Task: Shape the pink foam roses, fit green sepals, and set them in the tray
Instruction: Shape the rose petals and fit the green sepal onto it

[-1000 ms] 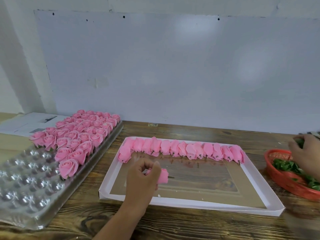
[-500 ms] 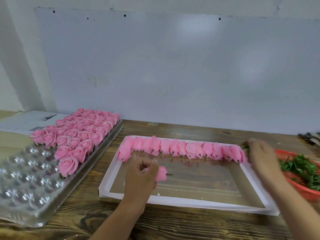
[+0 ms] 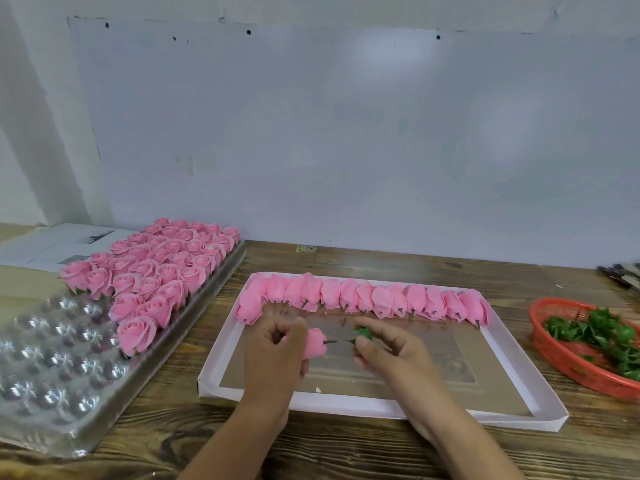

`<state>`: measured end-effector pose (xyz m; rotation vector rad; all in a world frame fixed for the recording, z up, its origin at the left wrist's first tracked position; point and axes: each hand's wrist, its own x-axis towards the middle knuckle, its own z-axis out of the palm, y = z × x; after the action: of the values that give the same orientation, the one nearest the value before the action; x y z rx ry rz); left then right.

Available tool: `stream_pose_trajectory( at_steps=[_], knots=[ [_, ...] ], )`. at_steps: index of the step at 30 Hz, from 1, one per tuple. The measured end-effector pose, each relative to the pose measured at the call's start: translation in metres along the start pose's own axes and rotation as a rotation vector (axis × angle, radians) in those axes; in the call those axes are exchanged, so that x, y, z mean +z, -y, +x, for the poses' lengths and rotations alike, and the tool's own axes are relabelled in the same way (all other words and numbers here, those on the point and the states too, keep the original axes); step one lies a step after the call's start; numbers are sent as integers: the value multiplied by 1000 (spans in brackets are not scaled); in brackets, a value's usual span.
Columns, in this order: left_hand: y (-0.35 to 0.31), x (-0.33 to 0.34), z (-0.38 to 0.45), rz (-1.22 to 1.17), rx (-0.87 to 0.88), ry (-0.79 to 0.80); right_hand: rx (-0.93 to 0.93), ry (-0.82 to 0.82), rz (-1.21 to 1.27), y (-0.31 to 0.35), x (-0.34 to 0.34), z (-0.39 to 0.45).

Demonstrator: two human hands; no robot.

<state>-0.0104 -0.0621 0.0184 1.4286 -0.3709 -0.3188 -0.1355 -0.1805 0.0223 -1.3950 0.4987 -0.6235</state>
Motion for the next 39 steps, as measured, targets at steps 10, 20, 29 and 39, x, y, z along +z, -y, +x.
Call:
stream_pose_trajectory(
  at_steps=[10,20,29,39],
  knots=[
    [-3,3,-6,54,42,21,-125,55,-41,-1,17,-11],
    [-4,2,-7,43,33,32,-181,-24,-29,-6,19,-8],
    [-5,4,-7,-21,-16,73,-137,34,-11,-8,21,-11],
    [-3,1,-7,-37,14,157,-125,-50,-12,-5,20,-12]
  ],
)
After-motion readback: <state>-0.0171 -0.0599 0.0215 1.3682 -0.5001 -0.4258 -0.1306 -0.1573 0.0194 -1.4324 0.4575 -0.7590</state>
